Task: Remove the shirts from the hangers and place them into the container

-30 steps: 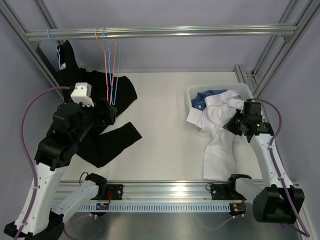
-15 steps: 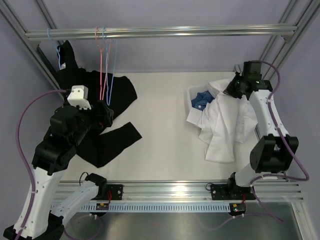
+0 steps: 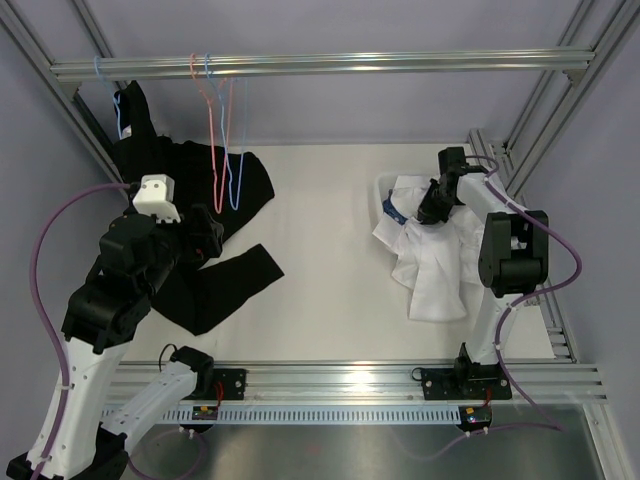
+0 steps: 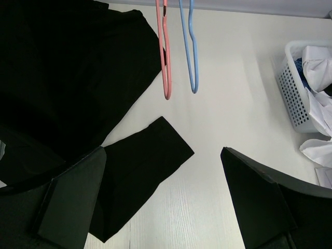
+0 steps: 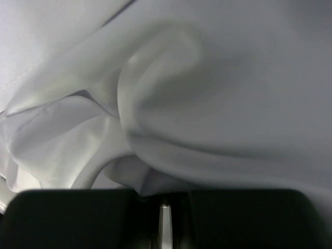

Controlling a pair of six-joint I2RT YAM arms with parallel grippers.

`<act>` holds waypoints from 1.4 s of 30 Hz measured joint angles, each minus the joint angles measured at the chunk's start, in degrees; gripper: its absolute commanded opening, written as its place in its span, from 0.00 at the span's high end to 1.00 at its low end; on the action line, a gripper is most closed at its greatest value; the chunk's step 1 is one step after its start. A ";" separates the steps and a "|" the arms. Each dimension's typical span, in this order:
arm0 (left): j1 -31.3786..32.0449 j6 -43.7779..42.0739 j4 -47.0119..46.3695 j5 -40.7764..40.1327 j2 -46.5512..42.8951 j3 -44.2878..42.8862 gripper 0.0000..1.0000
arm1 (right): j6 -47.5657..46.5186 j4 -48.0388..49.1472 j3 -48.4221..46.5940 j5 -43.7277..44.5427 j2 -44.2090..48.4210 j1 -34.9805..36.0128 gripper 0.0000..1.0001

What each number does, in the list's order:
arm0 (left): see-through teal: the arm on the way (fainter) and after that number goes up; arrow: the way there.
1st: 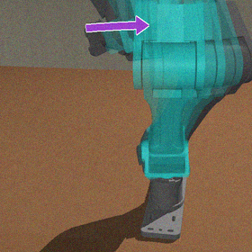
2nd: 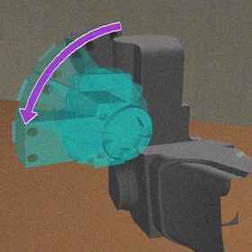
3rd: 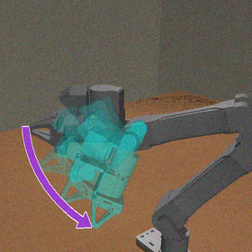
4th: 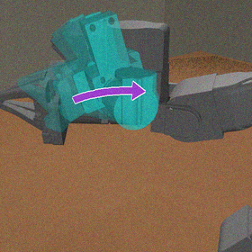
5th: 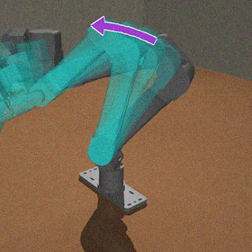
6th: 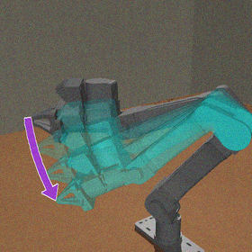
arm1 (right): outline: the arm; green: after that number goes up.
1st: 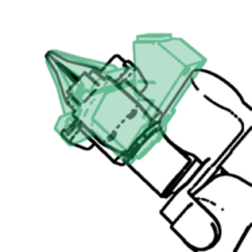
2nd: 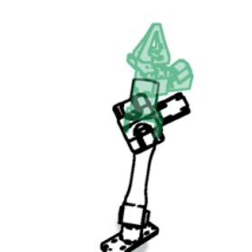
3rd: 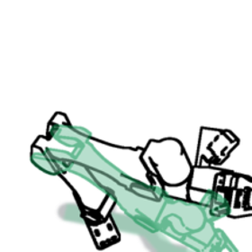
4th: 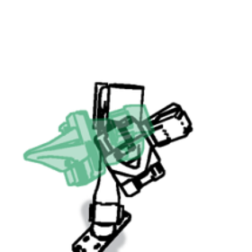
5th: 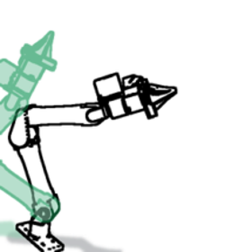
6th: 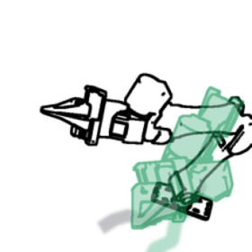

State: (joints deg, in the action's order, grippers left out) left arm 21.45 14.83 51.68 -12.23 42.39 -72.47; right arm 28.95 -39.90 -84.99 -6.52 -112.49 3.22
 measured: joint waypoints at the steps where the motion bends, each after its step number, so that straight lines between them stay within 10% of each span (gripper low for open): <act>1: 0.00 0.00 0.00 0.02 0.00 0.00 0.01 | 0.07 0.00 0.00 -0.02 0.00 0.00 0.80; 9: 0.00 0.02 -0.07 0.07 -0.04 -0.02 0.01 | -2.19 -2.01 -0.07 0.07 6.91 0.15 0.22; 15: 0.00 0.04 -0.76 0.46 -0.02 0.00 0.01 | -3.45 -2.89 0.37 2.58 24.68 0.15 0.02; 26: 0.00 0.02 -2.58 1.90 1.18 -0.02 0.01 | -0.15 -2.54 26.91 9.88 55.98 -0.83 0.01; 42: 0.00 -0.55 -3.78 3.08 1.16 1.86 0.01 | 2.91 11.30 47.67 3.76 54.38 -1.11 0.00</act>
State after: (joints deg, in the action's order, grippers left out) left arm 21.45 14.28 47.90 -9.15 43.55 -70.61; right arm 31.86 -28.60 -37.32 -2.76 -58.11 2.11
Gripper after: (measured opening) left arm 0.988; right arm 0.993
